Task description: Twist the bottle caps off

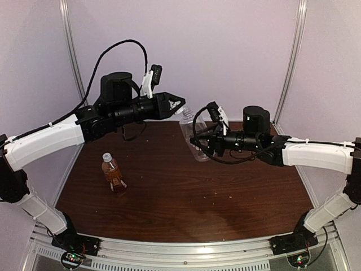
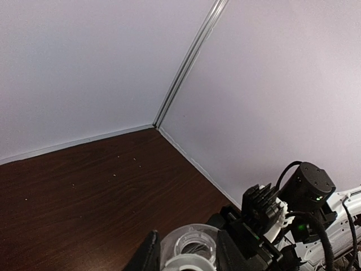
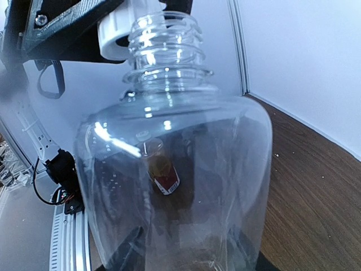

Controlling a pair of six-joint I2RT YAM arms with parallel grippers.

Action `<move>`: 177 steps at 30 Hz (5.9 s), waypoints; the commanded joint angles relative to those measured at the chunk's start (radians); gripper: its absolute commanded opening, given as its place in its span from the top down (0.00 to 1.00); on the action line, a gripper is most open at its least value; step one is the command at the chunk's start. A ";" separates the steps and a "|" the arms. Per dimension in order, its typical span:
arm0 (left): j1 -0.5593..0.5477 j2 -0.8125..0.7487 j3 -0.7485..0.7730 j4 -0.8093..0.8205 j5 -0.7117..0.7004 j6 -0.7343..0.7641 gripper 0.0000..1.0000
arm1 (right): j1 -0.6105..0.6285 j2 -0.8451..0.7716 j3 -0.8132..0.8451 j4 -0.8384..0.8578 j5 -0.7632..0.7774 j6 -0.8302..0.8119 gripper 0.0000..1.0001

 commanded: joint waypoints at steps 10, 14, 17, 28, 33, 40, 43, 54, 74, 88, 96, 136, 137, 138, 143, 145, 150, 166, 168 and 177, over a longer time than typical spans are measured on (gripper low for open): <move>0.018 -0.044 0.011 0.002 -0.004 0.065 0.87 | -0.007 -0.072 -0.002 0.032 -0.004 -0.017 0.59; 0.033 -0.079 -0.038 0.000 -0.053 0.135 0.87 | -0.016 -0.108 -0.013 -0.012 0.011 -0.038 0.58; 0.047 -0.091 -0.081 0.000 -0.088 0.189 0.86 | -0.021 -0.139 -0.022 -0.043 0.014 -0.045 0.58; 0.058 -0.027 -0.316 0.192 -0.008 0.360 0.84 | -0.033 -0.264 -0.009 -0.196 0.099 -0.091 0.55; 0.052 0.094 -0.381 0.299 0.033 0.370 0.83 | -0.050 -0.278 -0.019 -0.206 0.133 -0.080 0.55; 0.025 0.299 -0.344 0.377 0.058 0.383 0.83 | -0.063 -0.264 -0.031 -0.209 0.133 -0.066 0.55; 0.023 0.378 -0.309 0.390 0.066 0.378 0.82 | -0.069 -0.266 -0.042 -0.203 0.123 -0.062 0.55; 0.024 0.574 -0.189 0.367 0.019 0.403 0.81 | -0.084 -0.279 -0.076 -0.191 0.108 -0.051 0.55; 0.027 0.647 -0.192 0.340 0.015 0.413 0.75 | -0.102 -0.281 -0.102 -0.186 0.107 -0.050 0.55; 0.037 0.647 -0.195 0.309 0.025 0.423 0.68 | -0.121 -0.282 -0.120 -0.180 0.102 -0.050 0.55; 0.045 0.638 -0.182 0.269 0.026 0.425 0.54 | -0.129 -0.286 -0.126 -0.181 0.096 -0.050 0.55; 0.046 0.132 0.109 -0.062 0.523 0.350 0.07 | -0.148 -0.257 -0.165 -0.149 -0.241 -0.101 0.53; 0.046 0.144 0.123 -0.055 0.543 0.335 0.08 | -0.148 -0.254 -0.164 -0.148 -0.245 -0.099 0.53; 0.046 0.156 0.138 -0.051 0.559 0.321 0.10 | -0.146 -0.251 -0.162 -0.148 -0.248 -0.098 0.53; 0.043 0.213 0.195 -0.033 0.621 0.273 0.16 | -0.145 -0.241 -0.159 -0.139 -0.257 -0.090 0.53; 0.040 0.231 0.210 -0.028 0.635 0.261 0.19 | -0.144 -0.237 -0.157 -0.138 -0.259 -0.090 0.53; 0.027 0.266 0.236 -0.025 0.655 0.257 0.26 | -0.143 -0.227 -0.156 -0.133 -0.259 -0.088 0.53; 0.018 0.319 0.252 -0.028 0.689 0.258 0.54 | -0.141 -0.215 -0.156 -0.129 -0.251 -0.084 0.53; 0.018 0.320 0.252 -0.028 0.693 0.263 0.62 | -0.140 -0.214 -0.156 -0.131 -0.246 -0.086 0.53; 0.020 0.306 0.243 -0.036 0.666 0.299 1.00 | -0.140 -0.212 -0.131 -0.206 -0.151 -0.106 0.37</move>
